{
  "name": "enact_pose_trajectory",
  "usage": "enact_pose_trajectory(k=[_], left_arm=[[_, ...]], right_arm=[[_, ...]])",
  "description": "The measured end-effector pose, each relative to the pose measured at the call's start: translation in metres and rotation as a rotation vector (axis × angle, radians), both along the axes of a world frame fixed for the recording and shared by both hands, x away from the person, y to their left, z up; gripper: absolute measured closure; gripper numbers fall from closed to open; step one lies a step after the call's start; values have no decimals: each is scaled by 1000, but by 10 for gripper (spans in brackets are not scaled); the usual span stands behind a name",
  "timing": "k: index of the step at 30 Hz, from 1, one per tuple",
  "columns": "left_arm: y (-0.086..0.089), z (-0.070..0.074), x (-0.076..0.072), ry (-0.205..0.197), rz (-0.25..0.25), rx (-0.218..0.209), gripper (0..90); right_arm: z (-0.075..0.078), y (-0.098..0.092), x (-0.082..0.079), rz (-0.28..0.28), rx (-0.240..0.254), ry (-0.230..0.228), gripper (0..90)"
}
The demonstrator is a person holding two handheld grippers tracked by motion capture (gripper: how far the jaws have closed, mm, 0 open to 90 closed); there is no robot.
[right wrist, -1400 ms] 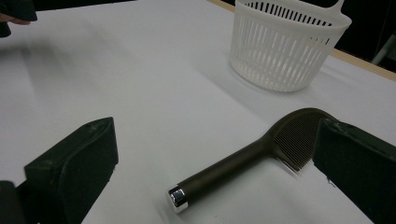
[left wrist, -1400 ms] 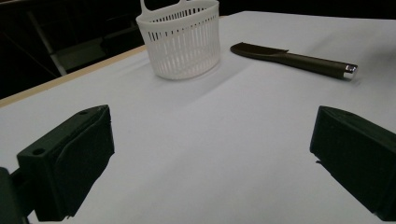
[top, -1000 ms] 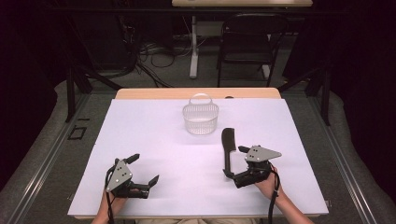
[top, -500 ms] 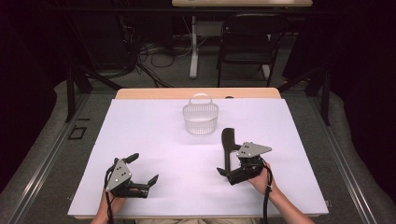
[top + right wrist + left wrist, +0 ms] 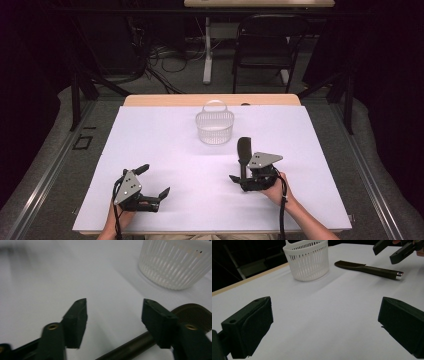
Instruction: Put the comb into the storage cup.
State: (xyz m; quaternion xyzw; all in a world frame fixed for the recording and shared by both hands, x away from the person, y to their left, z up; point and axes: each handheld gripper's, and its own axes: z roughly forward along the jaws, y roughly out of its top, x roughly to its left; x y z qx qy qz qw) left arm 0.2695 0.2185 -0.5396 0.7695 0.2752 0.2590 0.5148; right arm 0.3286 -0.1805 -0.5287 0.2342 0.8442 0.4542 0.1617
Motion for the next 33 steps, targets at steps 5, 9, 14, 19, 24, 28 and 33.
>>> enact_pose_trajectory(k=[5, 9, 14, 19, 24, 28, 33], left_arm=[[0, 0, 0, 0, 1, 2, 0], [0, 0, 0, 2, -2, -1, 0], [-1, 0, -1, 4, -6, 4, 0], [-1, -1, 0, 9, -3, -1, 0], [0, 0, 0, 6, -6, 6, 0], [0, 0, 0, 7, -6, 8, 0], [-1, 0, -1, 6, -7, 13, 0]], right_arm=[[-5, 4, 0, -2, -48, 20, 651], [-8, 5, 0, -6, -79, 22, 842], [-11, 7, -2, -12, -127, 38, 900], [-13, 10, -3, -9, -158, 55, 900], [-15, 11, -5, -14, -195, 72, 900], [-16, 9, -6, -16, -200, 91, 900], [-19, 4, -7, -33, -206, 115, 900]])
